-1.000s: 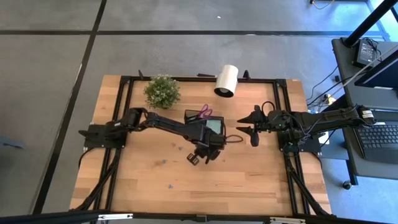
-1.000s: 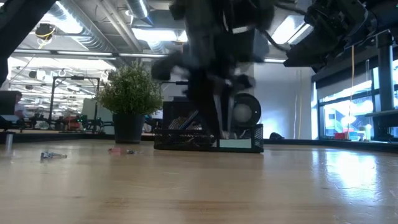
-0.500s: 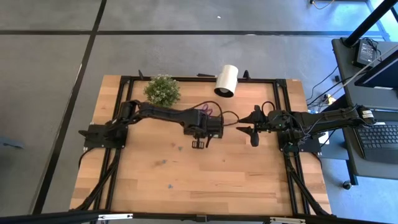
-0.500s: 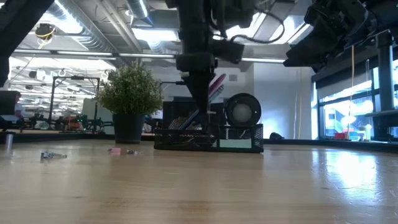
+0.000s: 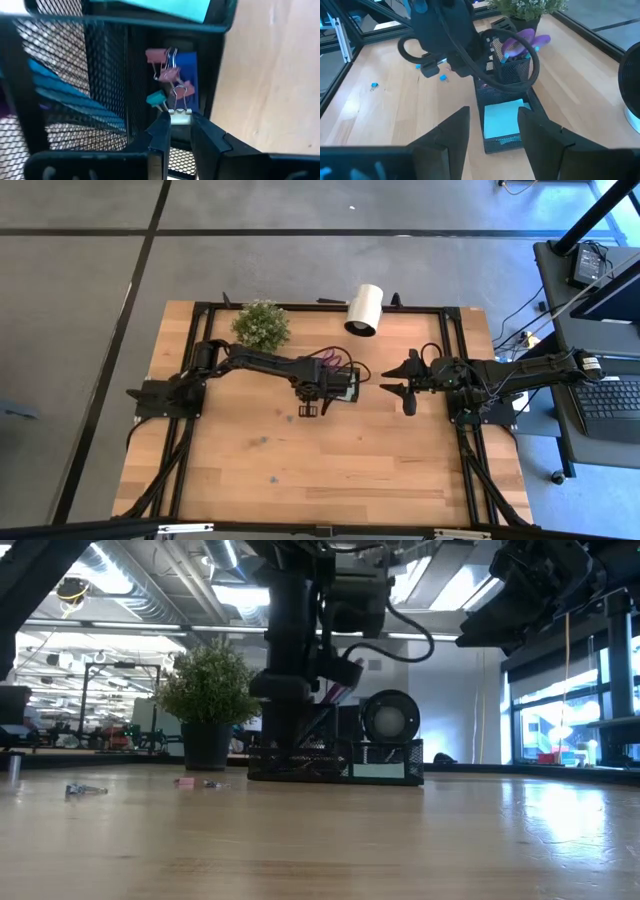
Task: Pick and place office supplies into organizer
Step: Put the yellow binder clip into the black desk organizer
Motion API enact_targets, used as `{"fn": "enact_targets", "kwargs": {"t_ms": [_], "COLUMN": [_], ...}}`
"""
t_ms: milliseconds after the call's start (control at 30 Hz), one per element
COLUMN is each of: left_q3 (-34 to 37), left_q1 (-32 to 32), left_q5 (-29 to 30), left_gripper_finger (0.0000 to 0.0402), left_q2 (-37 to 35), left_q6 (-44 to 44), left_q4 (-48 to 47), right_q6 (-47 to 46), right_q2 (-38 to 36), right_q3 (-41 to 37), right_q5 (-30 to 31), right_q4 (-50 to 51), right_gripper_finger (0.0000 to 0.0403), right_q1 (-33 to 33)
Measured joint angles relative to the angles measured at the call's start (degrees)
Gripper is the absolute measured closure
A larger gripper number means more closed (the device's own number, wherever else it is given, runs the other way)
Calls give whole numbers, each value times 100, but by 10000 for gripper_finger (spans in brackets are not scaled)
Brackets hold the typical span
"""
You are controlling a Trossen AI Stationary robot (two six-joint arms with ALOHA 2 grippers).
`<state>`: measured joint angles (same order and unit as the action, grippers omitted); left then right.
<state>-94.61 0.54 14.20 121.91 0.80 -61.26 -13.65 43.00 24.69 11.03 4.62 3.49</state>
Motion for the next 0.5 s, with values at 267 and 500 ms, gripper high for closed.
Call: {"fn": "enact_targets", "kwargs": {"t_ms": [267, 500], "left_q3": [74, 74], "left_q1": [0, 0], "left_q5": [145, 392], "left_gripper_finger": [347, 320], "left_q2": [0, 0], "left_q6": [-79, 55], "left_q4": [34, 38], "right_q6": [48, 39], "right_q2": [0, 0], "right_q3": [0, 0], "right_q5": [0, 0], "right_q4": [0, 0], "right_gripper_finger": [232, 232], "right_q1": [0, 0]}}
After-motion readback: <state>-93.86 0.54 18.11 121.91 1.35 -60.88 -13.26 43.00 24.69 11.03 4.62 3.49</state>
